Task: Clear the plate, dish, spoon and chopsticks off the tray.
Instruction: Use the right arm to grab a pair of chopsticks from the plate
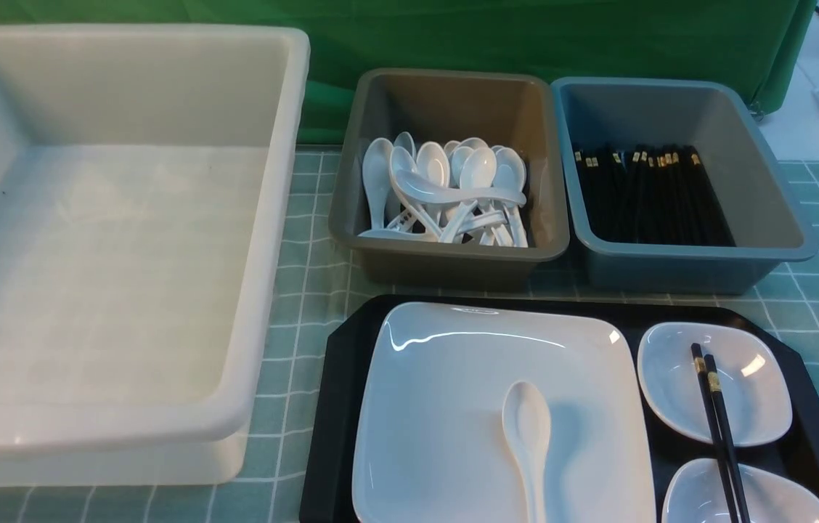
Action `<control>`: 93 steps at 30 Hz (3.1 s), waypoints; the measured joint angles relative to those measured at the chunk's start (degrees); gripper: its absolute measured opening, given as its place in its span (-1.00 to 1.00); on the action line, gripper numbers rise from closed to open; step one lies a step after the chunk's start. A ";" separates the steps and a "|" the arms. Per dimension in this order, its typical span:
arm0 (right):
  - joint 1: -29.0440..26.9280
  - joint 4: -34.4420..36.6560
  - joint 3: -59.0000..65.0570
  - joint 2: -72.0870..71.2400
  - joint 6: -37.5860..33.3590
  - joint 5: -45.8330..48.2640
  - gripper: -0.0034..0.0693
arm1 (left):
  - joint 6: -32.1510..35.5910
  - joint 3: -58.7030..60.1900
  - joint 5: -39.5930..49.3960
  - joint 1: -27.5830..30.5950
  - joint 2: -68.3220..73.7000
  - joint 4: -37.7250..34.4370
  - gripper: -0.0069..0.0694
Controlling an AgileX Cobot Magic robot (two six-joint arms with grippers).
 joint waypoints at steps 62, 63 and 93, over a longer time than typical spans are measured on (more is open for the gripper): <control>10.23 10.65 -67.00 71.97 -3.40 46.25 -0.86 | -13.18 -56.81 68.15 -36.27 57.03 13.25 -0.82; 8.68 13.41 -67.83 74.64 -5.12 46.14 -0.86 | -13.83 -56.81 67.26 -38.02 57.03 13.60 -0.82; 4.64 23.56 -69.84 108.37 -9.03 31.35 -0.07 | -15.48 -56.81 61.08 -41.31 57.03 16.37 -0.82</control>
